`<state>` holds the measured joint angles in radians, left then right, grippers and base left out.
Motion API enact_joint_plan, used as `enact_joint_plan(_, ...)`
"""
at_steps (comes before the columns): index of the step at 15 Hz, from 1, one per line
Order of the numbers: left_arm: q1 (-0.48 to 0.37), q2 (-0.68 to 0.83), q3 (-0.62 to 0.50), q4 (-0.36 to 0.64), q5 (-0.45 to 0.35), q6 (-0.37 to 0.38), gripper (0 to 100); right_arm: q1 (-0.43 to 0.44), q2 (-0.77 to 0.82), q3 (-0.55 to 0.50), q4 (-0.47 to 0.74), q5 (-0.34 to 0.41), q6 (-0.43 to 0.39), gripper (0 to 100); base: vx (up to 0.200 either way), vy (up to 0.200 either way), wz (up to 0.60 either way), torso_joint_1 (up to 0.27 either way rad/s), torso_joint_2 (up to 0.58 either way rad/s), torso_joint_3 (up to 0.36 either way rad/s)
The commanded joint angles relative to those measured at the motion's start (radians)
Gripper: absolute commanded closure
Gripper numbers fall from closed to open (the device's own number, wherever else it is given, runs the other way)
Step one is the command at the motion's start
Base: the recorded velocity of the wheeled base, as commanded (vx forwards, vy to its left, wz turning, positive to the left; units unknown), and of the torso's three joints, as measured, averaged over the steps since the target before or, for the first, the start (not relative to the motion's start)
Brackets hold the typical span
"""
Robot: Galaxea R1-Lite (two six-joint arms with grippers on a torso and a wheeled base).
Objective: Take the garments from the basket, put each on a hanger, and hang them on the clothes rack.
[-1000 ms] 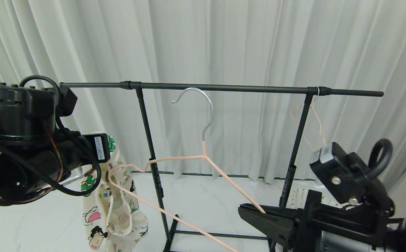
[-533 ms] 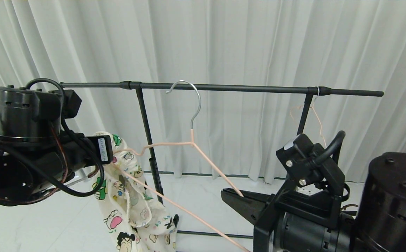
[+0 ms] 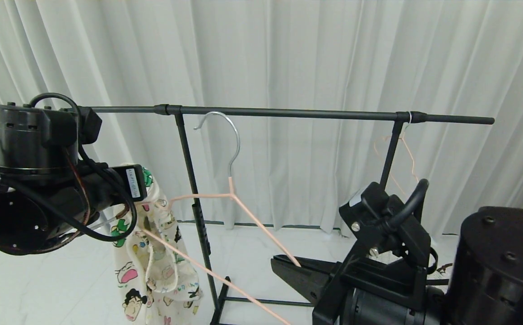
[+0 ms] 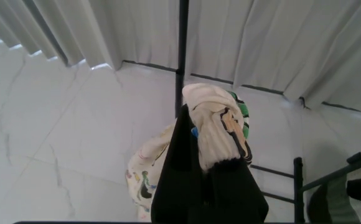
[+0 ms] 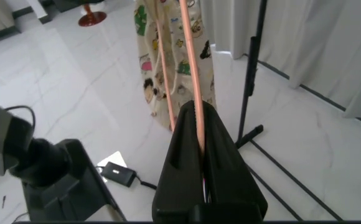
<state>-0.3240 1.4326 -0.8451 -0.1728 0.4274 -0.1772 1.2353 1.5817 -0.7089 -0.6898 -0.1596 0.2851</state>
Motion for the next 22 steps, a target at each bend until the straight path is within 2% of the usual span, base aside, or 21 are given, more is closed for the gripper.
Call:
enact_joint_plan(1, 0.005, 0.0, -0.009, -0.001, 0.001, 0.001, 100, 0.019, 0.009, -0.001, 0.001, -0.005, -0.001, 100, 0.0, 0.0, 0.0, 0.0, 0.0, 0.0)
enact_joint_plan(7, -0.001, -0.02, -0.008, 0.001, -0.001, 0.004, 100, -0.002, 0.063, -0.072, -0.005, -0.035, -0.003, 100, 0.0, 0.0, 0.0, 0.0, 0.0, 0.0)
enact_joint_plan(10, -0.05, -0.044, -0.003, 0.001, -0.009, 0.007, 100, -0.002, 0.09, -0.103, -0.016, -0.037, -0.003, 100, 0.0, 0.0, 0.0, 0.0, 0.0, 0.0)
enact_joint_plan(14, -0.167, -0.084, -0.003, 0.002, -0.107, 0.013, 100, 0.004, 0.126, -0.132, -0.017, -0.028, -0.001, 100, 0.0, 0.0, 0.0, 0.0, 0.0, 0.0)
enact_joint_plan(19, -0.254, -0.095, -0.023, 0.001, -0.116, 0.012, 100, 0.001, 0.195, -0.162, -0.06, -0.035, 0.034, 100, 0.0, 0.0, 0.0, 0.0, 0.0, 0.0)
enact_joint_plan(22, -0.274, -0.09, -0.045, 0.001, -0.113, 0.008, 100, 0.001, 0.248, -0.202, -0.065, -0.077, 0.049, 100, 0.0, 0.0, 0.0, 0.0, 0.0, 0.0)
